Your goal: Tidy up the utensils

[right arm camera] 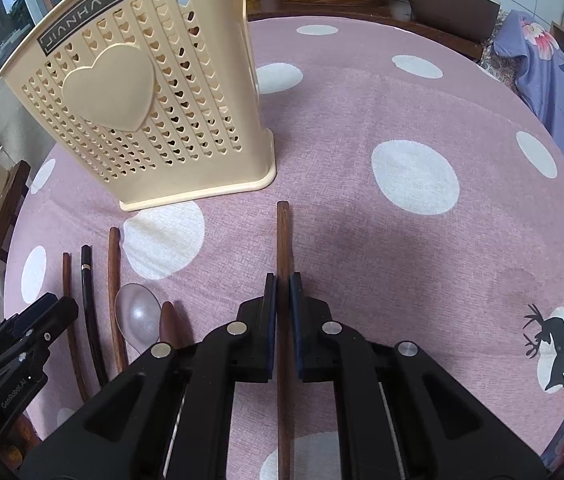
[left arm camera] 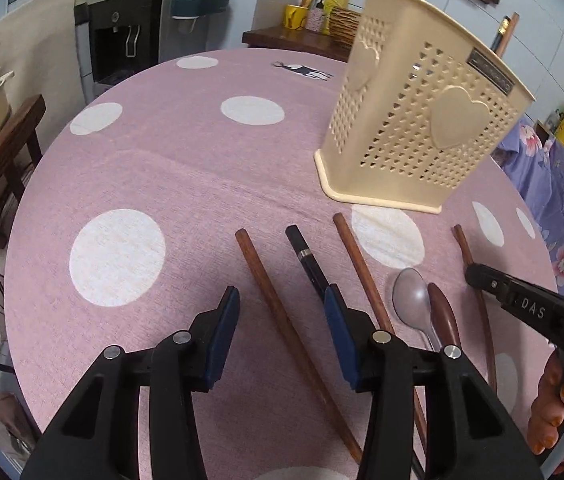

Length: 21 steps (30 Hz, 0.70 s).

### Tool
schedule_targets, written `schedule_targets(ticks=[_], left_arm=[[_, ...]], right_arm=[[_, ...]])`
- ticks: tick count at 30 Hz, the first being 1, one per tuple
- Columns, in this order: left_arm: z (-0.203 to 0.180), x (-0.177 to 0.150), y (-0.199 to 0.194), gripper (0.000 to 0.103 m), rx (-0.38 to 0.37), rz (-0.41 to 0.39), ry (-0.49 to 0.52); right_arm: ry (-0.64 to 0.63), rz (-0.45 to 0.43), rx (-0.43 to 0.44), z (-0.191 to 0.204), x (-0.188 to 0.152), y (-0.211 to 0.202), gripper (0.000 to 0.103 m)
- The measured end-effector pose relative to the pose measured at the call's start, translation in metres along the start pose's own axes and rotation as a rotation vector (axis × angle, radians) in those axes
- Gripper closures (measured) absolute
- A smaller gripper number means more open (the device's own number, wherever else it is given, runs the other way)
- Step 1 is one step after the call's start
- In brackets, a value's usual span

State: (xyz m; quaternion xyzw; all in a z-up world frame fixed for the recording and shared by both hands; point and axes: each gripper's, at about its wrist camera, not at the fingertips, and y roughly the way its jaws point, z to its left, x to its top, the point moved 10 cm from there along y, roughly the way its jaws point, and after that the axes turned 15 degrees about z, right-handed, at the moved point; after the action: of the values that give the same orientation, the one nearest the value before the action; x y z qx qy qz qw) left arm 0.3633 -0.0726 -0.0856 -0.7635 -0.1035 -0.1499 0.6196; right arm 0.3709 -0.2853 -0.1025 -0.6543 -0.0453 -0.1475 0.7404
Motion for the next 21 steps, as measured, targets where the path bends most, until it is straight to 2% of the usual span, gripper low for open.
schedule_targets(ticks=[6,12,14,18,21], left_arm=[[0.0,-0.002,0.001,0.058,0.046,-0.007,0.005],[0.007,-0.007,-0.003,0.058,0.058,-0.017,-0.027],[0.01,-0.011,-0.007,0.058,0.037,-0.022,-0.056],[0.01,-0.011,-0.005,0.059,0.101,-0.035,-0.024],[0.008,-0.006,-0.003,0.059,0.08,-0.023,-0.034]], right_arm=[[-0.007,0.001,-0.023,0.003,0.002,0.0,0.095],[-0.011,-0.003,-0.024,0.004,0.003,0.0,0.095],[-0.008,-0.003,-0.017,0.003,0.002,0.0,0.095],[-0.012,-0.006,-0.028,0.003,0.002,0.0,0.095],[-0.011,-0.008,-0.034,0.003,0.002,0.001,0.095]])
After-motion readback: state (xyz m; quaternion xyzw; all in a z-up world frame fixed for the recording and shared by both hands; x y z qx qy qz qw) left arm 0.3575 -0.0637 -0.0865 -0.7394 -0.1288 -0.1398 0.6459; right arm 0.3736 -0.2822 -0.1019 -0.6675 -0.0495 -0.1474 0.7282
